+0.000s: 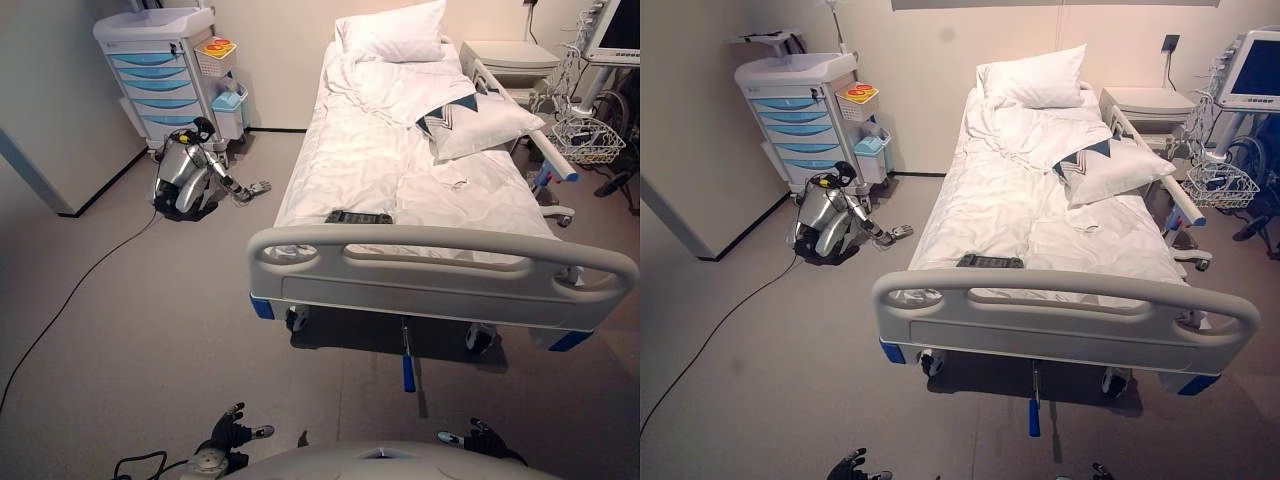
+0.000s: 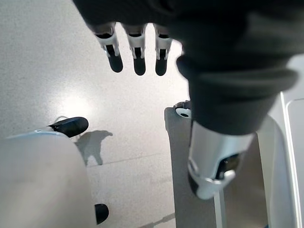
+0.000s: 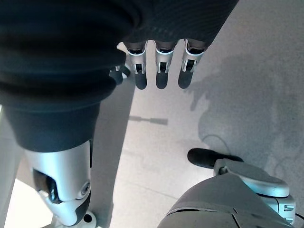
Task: Raise the hospital bed
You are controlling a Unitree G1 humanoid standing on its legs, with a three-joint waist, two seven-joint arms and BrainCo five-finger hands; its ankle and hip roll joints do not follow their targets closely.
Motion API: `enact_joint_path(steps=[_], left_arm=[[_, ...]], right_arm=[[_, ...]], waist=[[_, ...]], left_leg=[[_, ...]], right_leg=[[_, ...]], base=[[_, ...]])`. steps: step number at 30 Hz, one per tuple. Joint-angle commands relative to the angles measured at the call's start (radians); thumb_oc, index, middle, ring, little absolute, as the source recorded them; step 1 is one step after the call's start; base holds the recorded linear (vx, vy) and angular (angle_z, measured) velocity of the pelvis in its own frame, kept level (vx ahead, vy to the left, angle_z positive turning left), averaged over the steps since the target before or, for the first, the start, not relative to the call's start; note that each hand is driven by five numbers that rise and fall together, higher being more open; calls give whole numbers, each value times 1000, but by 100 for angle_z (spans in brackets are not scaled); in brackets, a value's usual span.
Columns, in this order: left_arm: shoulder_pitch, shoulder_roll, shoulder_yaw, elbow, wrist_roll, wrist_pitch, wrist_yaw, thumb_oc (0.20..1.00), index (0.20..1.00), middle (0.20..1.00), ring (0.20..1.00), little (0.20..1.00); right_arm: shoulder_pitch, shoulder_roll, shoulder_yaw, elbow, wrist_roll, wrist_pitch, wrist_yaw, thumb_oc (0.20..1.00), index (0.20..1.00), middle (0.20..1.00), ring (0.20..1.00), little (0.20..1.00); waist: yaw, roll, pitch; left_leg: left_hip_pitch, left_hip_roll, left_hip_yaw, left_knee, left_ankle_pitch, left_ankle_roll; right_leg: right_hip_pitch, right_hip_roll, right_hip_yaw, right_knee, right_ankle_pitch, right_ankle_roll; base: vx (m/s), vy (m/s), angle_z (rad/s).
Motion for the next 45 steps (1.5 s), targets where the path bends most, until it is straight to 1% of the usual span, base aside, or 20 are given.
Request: enact_joint_path(steps=[1, 8, 12, 13, 15, 16, 17, 18, 19, 21, 22, 23, 24, 25, 27, 30, 33, 35, 38, 45], left_arm=[[-72, 15, 12, -9, -30, -43, -16, 1000, 1000, 1000, 1000, 1000], [-63, 7, 27, -49, -88, -54, -20, 1000, 1000, 1000, 1000, 1000], [-80, 20, 16, -167, -160, -78, -21, 1000, 1000, 1000, 1000, 1000], [-89, 35, 13, -264, -214, -88, -23, 1000, 1000, 1000, 1000, 1000], [-101, 42, 13, -285, -229, -93, -19, 1000, 1000, 1000, 1000, 1000], [-128, 64, 9, -384, -269, -110, -7, 1000, 1000, 1000, 1000, 1000], [-128, 64, 10, -385, -269, -109, -7, 1000, 1000, 1000, 1000, 1000], [-159, 86, 1, -469, -294, -118, 3, 1000, 1000, 1000, 1000, 1000], [-159, 86, 1, -470, -294, -117, 3, 1000, 1000, 1000, 1000, 1000], [-198, 127, -20, -655, -311, -129, 6, 1000, 1000, 1000, 1000, 1000], [-198, 127, -20, -656, -311, -128, 6, 1000, 1000, 1000, 1000, 1000], [-220, 149, -38, -764, -318, -134, -2, 1000, 1000, 1000, 1000, 1000], [-220, 149, -37, -764, -318, -134, -1, 1000, 1000, 1000, 1000, 1000], [-240, 174, -46, -873, -325, -142, -3, 1000, 1000, 1000, 1000, 1000], [-263, 195, -67, -958, -324, -146, -10, 1000, 1000, 1000, 1000, 1000], [-310, 231, -95, -1083, -323, -161, -15, 1000, 1000, 1000, 1000, 1000], [-355, 277, -114, -1178, -292, -171, -9, 1000, 1000, 1000, 1000, 1000], [-373, 294, -117, -1203, -280, -174, 3, 1000, 1000, 1000, 1000, 1000], [-418, 330, -109, -1314, -284, -190, 37, 1000, 1000, 1000, 1000, 1000], [-463, 337, -103, -1444, -293, -200, 81, 1000, 1000, 1000, 1000, 1000]], right_arm=[[-81, 10, -6, 16, 29, -17, -1, 1000, 1000, 1000, 1000, 1000], [-78, 6, -18, 8, 49, -20, 2, 1000, 1000, 1000, 1000, 1000], [-112, -2, -14, -28, 99, -31, 1, 1000, 1000, 1000, 1000, 1000], [-137, -8, -13, -61, 121, -35, -7, 1000, 1000, 1000, 1000, 1000], [-158, -10, -10, -67, 135, -36, -11, 1000, 1000, 1000, 1000, 1000], [-199, -16, 5, -112, 156, -42, -21, 1000, 1000, 1000, 1000, 1000], [-199, -16, 5, -112, 156, -41, -21, 1000, 1000, 1000, 1000, 1000], [-232, -24, 24, -177, 177, -47, -29, 1000, 1000, 1000, 1000, 1000], [-233, -24, 24, -178, 177, -46, -30, 1000, 1000, 1000, 1000, 1000], [-276, -49, 44, -295, 206, -56, -36, 1000, 1000, 1000, 1000, 1000], [-276, -49, 44, -296, 206, -55, -37, 1000, 1000, 1000, 1000, 1000], [-301, -68, 56, -334, 200, -59, -41, 1000, 1000, 1000, 1000, 1000], [-302, -68, 56, -334, 200, -59, -41, 1000, 1000, 1000, 1000, 1000], [-344, -86, 63, -374, 194, -63, -54, 1000, 1000, 1000, 1000, 1000], [-385, -92, 63, -382, 200, -67, -71, 1000, 1000, 1000, 1000, 1000], [-454, -97, 73, -385, 217, -78, -90, 1000, 1000, 1000, 1000, 1000], [-483, -98, 69, -439, 244, -91, -113, 1000, 1000, 1000, 1000, 1000], [-494, -98, 66, -456, 264, -95, -120, 1000, 1000, 1000, 1000, 1000], [-525, -97, 76, -511, 338, -111, -132, 1000, 1000, 1000, 1000, 1000], [-613, -85, 87, -537, 416, -119, -175, 1000, 1000, 1000, 1000, 1000]], waist=[[-5, -52, 32], [-2, -53, 43], [-1, -52, 90], [-2, -46, 122], [-4, -42, 135], [-5, -35, 172], [-4, -35, 171], [-4, -26, 210], [-4, -26, 210], [-4, -6, 282], [-4, -6, 281], [-5, 11, 323], [-5, 11, 322], [-4, 29, 357], [-2, 42, 380], [-3, 52, 420], [-9, 46, 461], [-12, 43, 469], [-16, 35, 469], [-15, 23, 469]], left_leg=[[-1, -19, -26, 30, -40, 8], [-12, -22, -34, 35, -44, 10], [-76, -25, -45, 58, -36, 11], [-113, -27, -47, 64, -24, 9], [-135, -28, -47, 66, -18, 7], [-180, -28, -45, 72, -5, 4], [-183, -28, -45, 73, -5, 4], [-229, -28, -45, 92, 4, 1], [-231, -28, -46, 93, 4, 0], [-312, -36, -52, 144, 9, -2], [-315, -36, -52, 146, 8, -2], [-363, -42, -60, 166, 16, -5], [-366, -42, -60, 167, 16, -5], [-422, -40, -62, 177, 26, -5], [-474, -39, -58, 199, 30, -4], [-556, -39, -52, 232, 35, -8], [-628, -33, -45, 264, 37, -9], [-659, -31, -46, 277, 36, -11], [-784, -34, -50, 316, 34, -12], [-937, -37, -42, 371, 16, -1]], right_leg=[[20, -53, 9, 8, -22, 85], [11, -55, 7, 8, -18, 87], [-43, -57, 11, 16, -4, 85], [-84, -57, 12, 25, 5, 84], [-111, -57, 15, 33, 9, 84], [-167, -57, 26, 50, 17, 81], [-169, -57, 26, 51, 16, 81], [-219, -57, 32, 76, 18, 78], [-220, -57, 32, 77, 17, 78], [-306, -63, 38, 139, 11, 75], [-308, -63, 38, 141, 10, 75], [-362, -66, 37, 178, 3, 72], [-365, -66, 37, 180, 2, 72], [-438, -58, 43, 219, -2, 72], [-500, -57, 52, 249, -4, 73], [-596, -52, 66, 284, 2, 74], [-676, -49, 78, 316, 7, 77], [-703, -53, 79, 327, 10, 78], [-820, -56, 85, 347, 25, 81], [-965, -50, 103, 364, 47, 83]], base=[[0, 0, 0], [4, 1, 0], [-126, -21, -1], [-105, -10, -3], [-169, -15, -3], [-180, -19, -3], [-229, -39, -5], [-104, -21, -7], [-218, -47, -3], [-172, -41, 0], [-160, -19, -1], [-104, -3, 2], [-236, 8, 3], [-168, 12, 4], [-161, 11, -9], [-130, 10, -14], [-96, -1, -6], [-59, -1, -4], [-38, 0, 2], [-4, 20, -1]])
